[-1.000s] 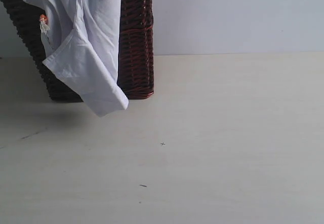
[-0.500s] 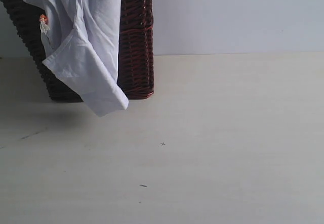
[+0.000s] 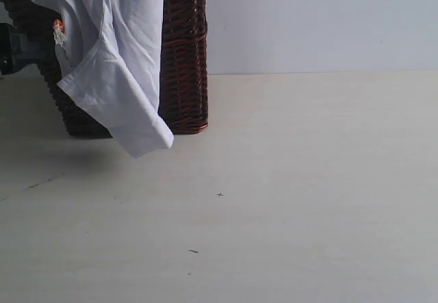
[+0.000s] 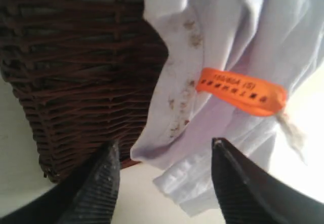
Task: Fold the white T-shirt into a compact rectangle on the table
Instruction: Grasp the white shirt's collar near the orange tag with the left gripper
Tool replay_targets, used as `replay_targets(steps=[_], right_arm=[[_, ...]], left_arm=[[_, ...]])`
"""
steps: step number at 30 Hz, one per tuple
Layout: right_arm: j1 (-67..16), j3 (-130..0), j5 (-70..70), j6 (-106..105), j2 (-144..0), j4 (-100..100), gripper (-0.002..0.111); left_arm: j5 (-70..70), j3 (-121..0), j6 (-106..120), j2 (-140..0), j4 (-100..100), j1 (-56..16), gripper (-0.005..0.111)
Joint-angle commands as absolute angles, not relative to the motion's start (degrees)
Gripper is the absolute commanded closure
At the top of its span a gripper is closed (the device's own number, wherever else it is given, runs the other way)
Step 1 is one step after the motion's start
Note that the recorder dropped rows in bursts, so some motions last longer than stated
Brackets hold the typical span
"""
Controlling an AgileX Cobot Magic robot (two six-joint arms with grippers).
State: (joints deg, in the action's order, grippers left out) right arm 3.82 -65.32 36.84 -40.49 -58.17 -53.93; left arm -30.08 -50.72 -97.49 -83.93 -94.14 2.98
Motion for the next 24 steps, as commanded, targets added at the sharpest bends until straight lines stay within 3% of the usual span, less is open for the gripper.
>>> replay_targets(steps=[1,7,14,24], right_arm=[[4.0,-65.7,38.9,-43.4,-60.3,-55.5,0.056],[4.0,-65.7,40.0,-43.8,-60.8,-55.7,0.056],[4.0,-65.7,40.4,-43.8,-60.8,-55.7,0.056],[4.0,-65.7,41.1,-43.8,-60.8,-55.7,0.056]], left_arm=[[-28.9,-51.4,-97.5,-86.9,-95.1,2.7,0.052],[-26.0,-52.9,-103.8,-90.0,-95.3,2.8,0.032],[-35.5,-55.5,-103.9,-94.2,-95.7,2.8,0.031],[-33.1,-56.5,-103.1,-96.8,-95.2,3.4,0.031]])
